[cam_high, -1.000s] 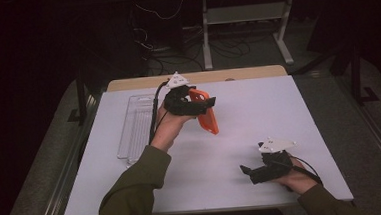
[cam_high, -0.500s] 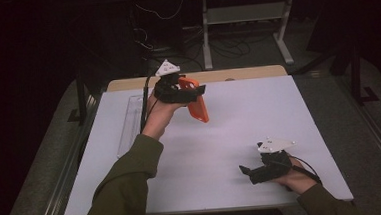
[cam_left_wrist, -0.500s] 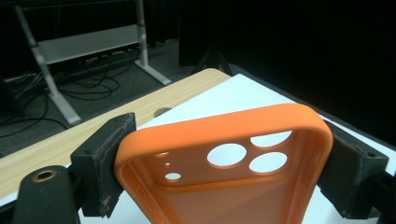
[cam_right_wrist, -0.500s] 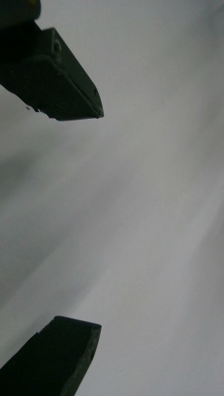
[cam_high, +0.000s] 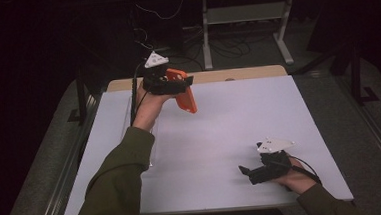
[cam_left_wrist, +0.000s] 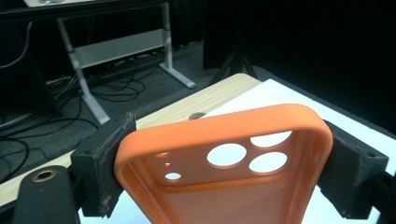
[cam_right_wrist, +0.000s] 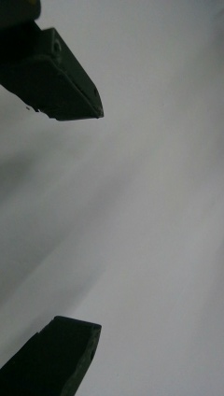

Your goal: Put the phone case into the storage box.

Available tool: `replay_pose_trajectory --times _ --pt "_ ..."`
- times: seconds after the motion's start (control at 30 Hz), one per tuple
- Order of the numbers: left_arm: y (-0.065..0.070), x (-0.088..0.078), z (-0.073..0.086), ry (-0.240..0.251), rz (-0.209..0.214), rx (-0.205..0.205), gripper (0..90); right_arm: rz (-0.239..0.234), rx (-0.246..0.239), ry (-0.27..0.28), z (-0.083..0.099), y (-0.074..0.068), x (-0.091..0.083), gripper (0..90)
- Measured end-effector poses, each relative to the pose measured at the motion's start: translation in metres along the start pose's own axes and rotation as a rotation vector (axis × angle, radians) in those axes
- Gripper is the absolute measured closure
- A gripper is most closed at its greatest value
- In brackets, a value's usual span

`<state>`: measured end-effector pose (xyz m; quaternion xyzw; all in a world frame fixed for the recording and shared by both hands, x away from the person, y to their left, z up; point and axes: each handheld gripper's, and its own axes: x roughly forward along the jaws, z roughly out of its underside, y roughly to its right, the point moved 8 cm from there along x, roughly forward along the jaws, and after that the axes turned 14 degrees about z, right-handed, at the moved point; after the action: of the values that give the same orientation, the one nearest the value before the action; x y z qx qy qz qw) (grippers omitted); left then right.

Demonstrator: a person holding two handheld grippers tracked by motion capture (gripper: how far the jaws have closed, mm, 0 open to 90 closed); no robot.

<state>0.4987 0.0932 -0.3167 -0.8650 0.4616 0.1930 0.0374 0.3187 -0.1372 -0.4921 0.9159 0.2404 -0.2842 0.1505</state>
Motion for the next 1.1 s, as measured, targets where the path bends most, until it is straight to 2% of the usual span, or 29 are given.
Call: replay_pose_trajectory --times 0.47,0.67,1.1 --pt "-0.033 -0.024 -0.005 0.005 -0.127 0.013 14.3 -0.005 0.007 -0.003 0.000 -0.001 -0.001 0.0" --pt "-0.048 -0.033 -0.003 0.007 -0.180 0.001 14.2 -0.006 0.009 -0.004 -0.001 -0.001 -0.001 0.0" --pt "-0.084 -0.055 0.006 -0.023 -0.337 -0.018 14.2 -0.007 0.009 -0.003 -0.001 -0.001 -0.001 0.0"
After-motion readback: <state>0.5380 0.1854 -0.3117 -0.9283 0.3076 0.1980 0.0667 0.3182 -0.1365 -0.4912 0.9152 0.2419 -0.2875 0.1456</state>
